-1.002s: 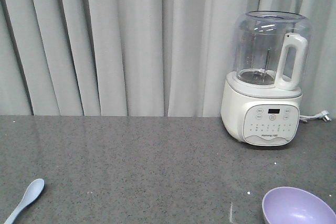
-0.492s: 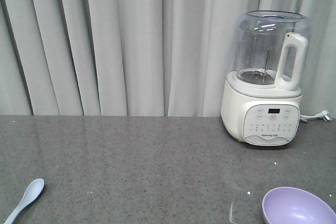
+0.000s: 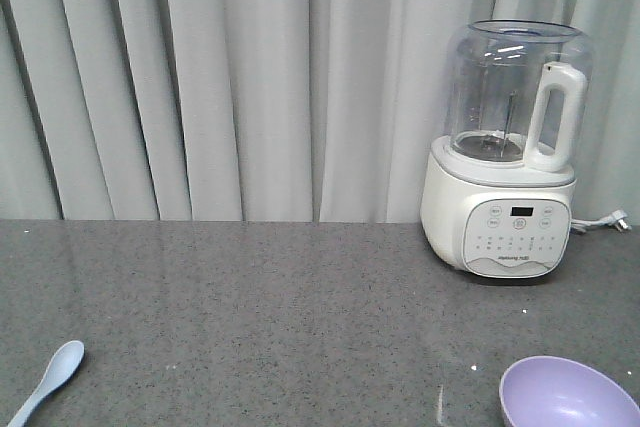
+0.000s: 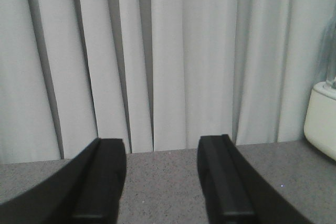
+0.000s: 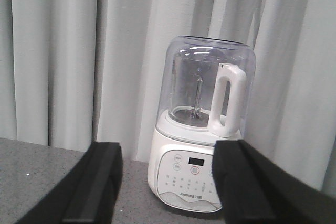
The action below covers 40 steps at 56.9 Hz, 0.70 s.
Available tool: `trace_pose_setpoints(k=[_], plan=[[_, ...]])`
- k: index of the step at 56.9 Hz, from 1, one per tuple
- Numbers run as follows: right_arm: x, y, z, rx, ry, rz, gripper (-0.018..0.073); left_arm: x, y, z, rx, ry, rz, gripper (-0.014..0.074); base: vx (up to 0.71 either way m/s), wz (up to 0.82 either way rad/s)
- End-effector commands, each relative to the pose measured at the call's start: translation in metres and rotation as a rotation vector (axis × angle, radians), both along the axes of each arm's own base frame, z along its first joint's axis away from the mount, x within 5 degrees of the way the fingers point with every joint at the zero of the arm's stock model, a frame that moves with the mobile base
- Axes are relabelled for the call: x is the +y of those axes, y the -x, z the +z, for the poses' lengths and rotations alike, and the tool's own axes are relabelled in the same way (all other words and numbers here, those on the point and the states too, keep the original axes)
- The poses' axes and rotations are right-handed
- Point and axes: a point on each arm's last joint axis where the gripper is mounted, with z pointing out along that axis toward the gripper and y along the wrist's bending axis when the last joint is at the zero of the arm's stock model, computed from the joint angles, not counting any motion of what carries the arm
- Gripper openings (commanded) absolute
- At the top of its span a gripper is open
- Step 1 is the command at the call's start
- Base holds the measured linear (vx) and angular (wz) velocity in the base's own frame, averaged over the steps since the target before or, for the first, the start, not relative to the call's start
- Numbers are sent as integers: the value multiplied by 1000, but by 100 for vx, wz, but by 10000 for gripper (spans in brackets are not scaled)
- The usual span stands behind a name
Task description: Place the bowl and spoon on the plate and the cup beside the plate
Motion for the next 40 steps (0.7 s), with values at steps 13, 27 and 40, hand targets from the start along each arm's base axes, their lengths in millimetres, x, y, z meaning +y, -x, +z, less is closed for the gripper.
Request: trace_pose_setpoints(k=[13,27,40], plan=[[1,2,18,-129,2,13,550,1,3,16,-79,8,4,485,0,0],[1,2,19,-134,2,14,550,-3,-29,-15,336,-167,-3,485,0,0],[1,2,19,-135,2,14,550,-1,-96,-39,830,-387,64,485,0,0]])
